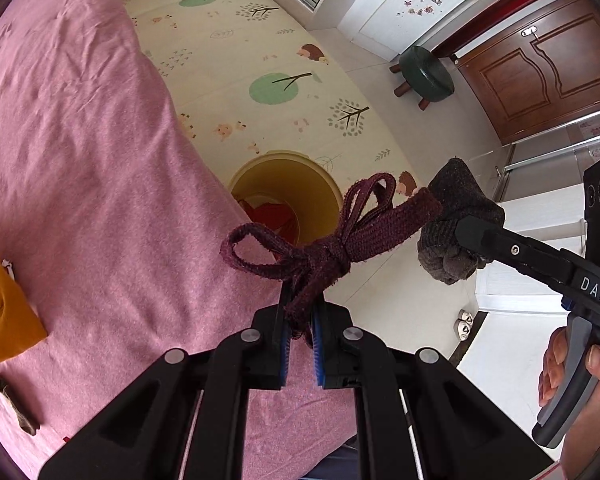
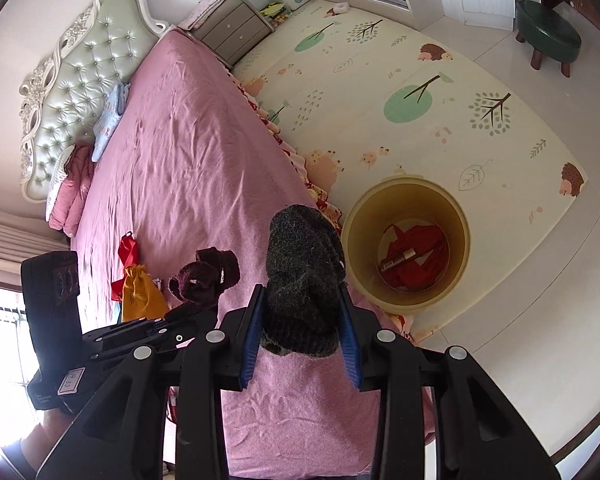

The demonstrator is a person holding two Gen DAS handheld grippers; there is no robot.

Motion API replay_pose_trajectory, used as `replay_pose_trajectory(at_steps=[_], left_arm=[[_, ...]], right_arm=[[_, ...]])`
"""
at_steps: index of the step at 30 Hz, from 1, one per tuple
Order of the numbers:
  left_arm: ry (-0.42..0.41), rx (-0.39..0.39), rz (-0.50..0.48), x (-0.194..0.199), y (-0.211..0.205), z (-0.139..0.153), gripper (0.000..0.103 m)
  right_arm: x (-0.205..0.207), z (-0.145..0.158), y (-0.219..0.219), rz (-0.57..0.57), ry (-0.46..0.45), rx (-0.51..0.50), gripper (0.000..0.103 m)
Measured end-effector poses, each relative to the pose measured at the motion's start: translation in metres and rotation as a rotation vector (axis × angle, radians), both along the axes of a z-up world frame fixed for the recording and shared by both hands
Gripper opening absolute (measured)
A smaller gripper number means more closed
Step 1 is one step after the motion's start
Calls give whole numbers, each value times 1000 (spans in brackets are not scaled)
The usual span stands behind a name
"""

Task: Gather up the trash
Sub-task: 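Carry shoelace and grey sock over the yellow bin and open both tools, then move both tools back over the bed items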

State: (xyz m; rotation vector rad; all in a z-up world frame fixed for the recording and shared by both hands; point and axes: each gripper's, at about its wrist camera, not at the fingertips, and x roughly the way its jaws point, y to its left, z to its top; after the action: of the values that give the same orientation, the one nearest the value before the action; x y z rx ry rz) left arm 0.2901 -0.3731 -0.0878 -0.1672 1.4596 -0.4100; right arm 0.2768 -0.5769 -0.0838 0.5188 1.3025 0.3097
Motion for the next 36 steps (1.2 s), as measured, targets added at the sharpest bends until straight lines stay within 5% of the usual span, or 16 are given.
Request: replay_pose_trajectory(at_steps=[12, 13, 15, 16, 26, 36], left_arm=[[-12, -36, -86, 48, -61, -4, 11], [-17, -40, -83, 52, -63, -3, 19], [-31, -43, -76, 61, -66, -2, 64], [-43, -35, -68, 64, -66, -1, 71], [-18, 3, -67, 66, -55, -7, 71], [-47, 1, 18, 45, -6, 9, 71]], right_arm=[[32, -9, -31, -19, 1, -7, 39], [34, -9, -33, -22, -2, -9, 40], [38, -9, -38, -29, -5, -16, 44], [40, -9, -40, -39, -6, -24, 44], [45, -14, -45, -64, 20, -6, 45], [45, -1, 17, 48, 6, 7, 45]])
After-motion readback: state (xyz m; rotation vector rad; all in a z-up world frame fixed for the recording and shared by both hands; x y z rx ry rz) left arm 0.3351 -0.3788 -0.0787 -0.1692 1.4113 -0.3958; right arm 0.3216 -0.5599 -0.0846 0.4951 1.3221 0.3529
